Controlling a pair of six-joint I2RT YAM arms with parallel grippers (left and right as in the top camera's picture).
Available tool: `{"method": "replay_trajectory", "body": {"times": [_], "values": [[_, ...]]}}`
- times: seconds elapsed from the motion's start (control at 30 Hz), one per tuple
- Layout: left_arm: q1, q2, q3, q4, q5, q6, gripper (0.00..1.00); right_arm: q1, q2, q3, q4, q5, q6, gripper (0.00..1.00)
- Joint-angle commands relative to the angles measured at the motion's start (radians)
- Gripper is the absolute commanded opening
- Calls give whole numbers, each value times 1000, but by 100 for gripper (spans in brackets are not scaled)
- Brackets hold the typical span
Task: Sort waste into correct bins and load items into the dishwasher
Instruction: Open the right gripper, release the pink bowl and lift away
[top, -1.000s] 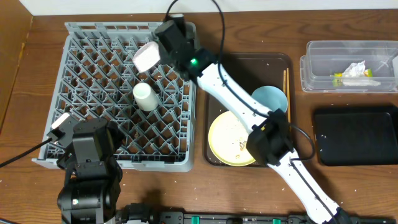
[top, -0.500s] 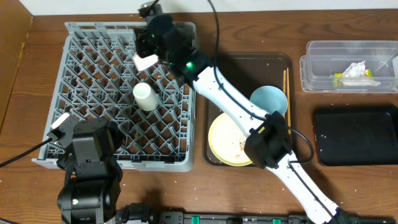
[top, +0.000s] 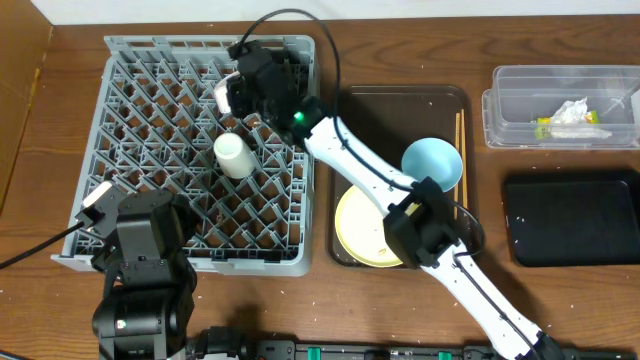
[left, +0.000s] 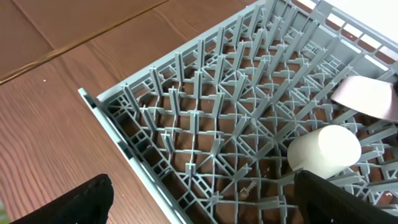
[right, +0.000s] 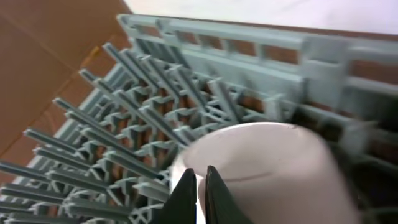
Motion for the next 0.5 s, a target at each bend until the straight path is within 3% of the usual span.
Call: {"method": "replay_trajectory", "body": {"times": [0.0, 0.3, 0.47], "values": [[4, -3, 16, 0, -4, -10, 94, -40, 2, -6, -98, 29, -24, 5], [4, -3, 16, 0, -4, -10, 94, -55, -125, -6, -365, 25, -25, 2], [4, -3, 16, 0, -4, -10, 94, -54, -197, -6, -401, 22, -48, 2]]}}
